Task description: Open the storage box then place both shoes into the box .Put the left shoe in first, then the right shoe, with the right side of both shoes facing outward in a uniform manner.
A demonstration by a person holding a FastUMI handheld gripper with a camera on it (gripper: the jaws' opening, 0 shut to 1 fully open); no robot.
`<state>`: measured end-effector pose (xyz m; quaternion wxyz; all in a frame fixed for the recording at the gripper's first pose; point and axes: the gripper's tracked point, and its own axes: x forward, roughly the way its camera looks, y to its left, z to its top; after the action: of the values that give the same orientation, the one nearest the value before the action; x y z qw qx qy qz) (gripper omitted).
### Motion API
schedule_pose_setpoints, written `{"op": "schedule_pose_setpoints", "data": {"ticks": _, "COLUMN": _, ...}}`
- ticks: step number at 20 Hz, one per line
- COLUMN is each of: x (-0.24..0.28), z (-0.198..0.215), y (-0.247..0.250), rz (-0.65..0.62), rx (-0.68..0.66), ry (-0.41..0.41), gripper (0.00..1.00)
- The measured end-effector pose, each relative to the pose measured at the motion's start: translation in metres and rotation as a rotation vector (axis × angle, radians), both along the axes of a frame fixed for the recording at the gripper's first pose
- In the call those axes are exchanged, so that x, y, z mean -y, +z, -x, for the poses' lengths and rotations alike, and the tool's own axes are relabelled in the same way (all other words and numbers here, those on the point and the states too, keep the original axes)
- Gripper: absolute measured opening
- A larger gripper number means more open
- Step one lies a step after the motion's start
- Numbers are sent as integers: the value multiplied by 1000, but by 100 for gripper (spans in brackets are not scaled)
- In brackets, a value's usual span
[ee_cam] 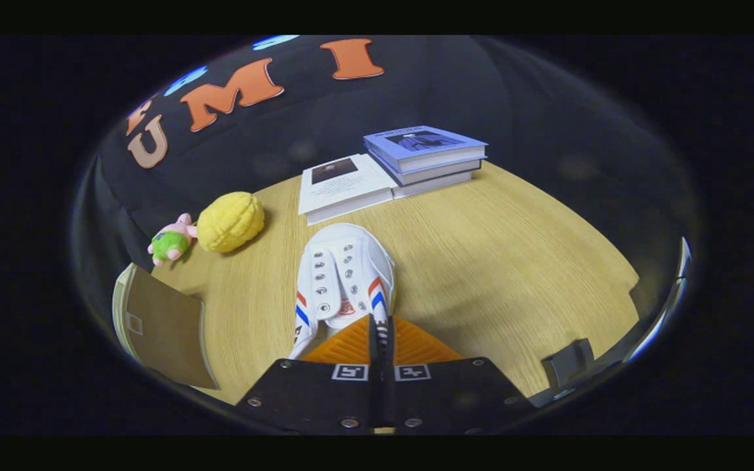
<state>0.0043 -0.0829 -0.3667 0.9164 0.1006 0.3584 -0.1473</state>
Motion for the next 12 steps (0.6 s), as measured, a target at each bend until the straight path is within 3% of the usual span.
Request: {"op": "schedule_pose_setpoints", "data": {"ticks": 12, "x": -116, "z": -6, "y": 96, "rz": -4, "rx": 119, "ry": 53, "gripper": 0}}
